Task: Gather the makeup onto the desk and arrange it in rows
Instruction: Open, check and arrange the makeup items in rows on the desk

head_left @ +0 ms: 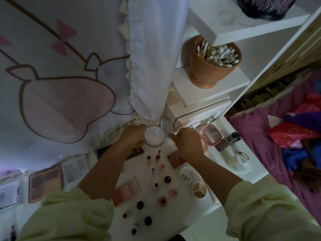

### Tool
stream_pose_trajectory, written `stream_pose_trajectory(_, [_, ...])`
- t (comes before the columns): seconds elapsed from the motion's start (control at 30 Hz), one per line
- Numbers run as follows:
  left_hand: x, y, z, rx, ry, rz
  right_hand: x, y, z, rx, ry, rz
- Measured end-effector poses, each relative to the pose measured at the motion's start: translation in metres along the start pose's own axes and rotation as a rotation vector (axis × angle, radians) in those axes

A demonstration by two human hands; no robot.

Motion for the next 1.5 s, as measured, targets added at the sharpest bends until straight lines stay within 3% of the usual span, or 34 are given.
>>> stream_pose_trajectory(0.2, [0.027, 0.012, 0.035, 0.051, 0.043, -0.076, 0.026, -0.050, 0.027, 0.036, 0.007, 0.223])
stream_pose_trajectory(0.37, [0.056, 0.010, 0.066, -0.350, 0.172, -0.238, 0.029, -0.111, 0.020, 0.017, -0.100, 0.468])
stream_pose_trajectory(0.53, [0.047, -0.019, 0.069, -0.835, 0.175, -0.134, 0.012, -0.144, -0.039, 0.397, -0.355, 0.561])
stream_pose_trajectory(0.63, [0.036, -0.024, 0.065, -1.175, 0.182, -0.123, 0.006, -0.152, -0.060, 0.676, -0.400, 0.592])
stream_pose_trajectory(0.83, [0.030, -0.020, 0.059, -1.402, 0.183, -0.108, -0.009, -0.156, -0.086, 0.985, -0.476, 0.610])
stream_pose_trajectory(1.07, [0.027, -0.017, 0.059, -1.446, 0.234, -0.218, -0.021, -0.163, -0.096, 0.982, -0.450, 0.638])
stream_pose_trajectory(1.5, [0.025, -0.015, 0.061, -1.417, 0.237, -0.199, -0.026, -0.159, -0.094, 0.970, -0.526, 0.583])
Point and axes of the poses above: each hand's wrist, its own x-axis away from the middle knuckle, its own z-axis out of the back of the hand, y = z × x, the point moved 8 cm from there along -x, towards the middle knuckle, and after that the axes turned 12 degrees about -y, right-handed, at the moved point
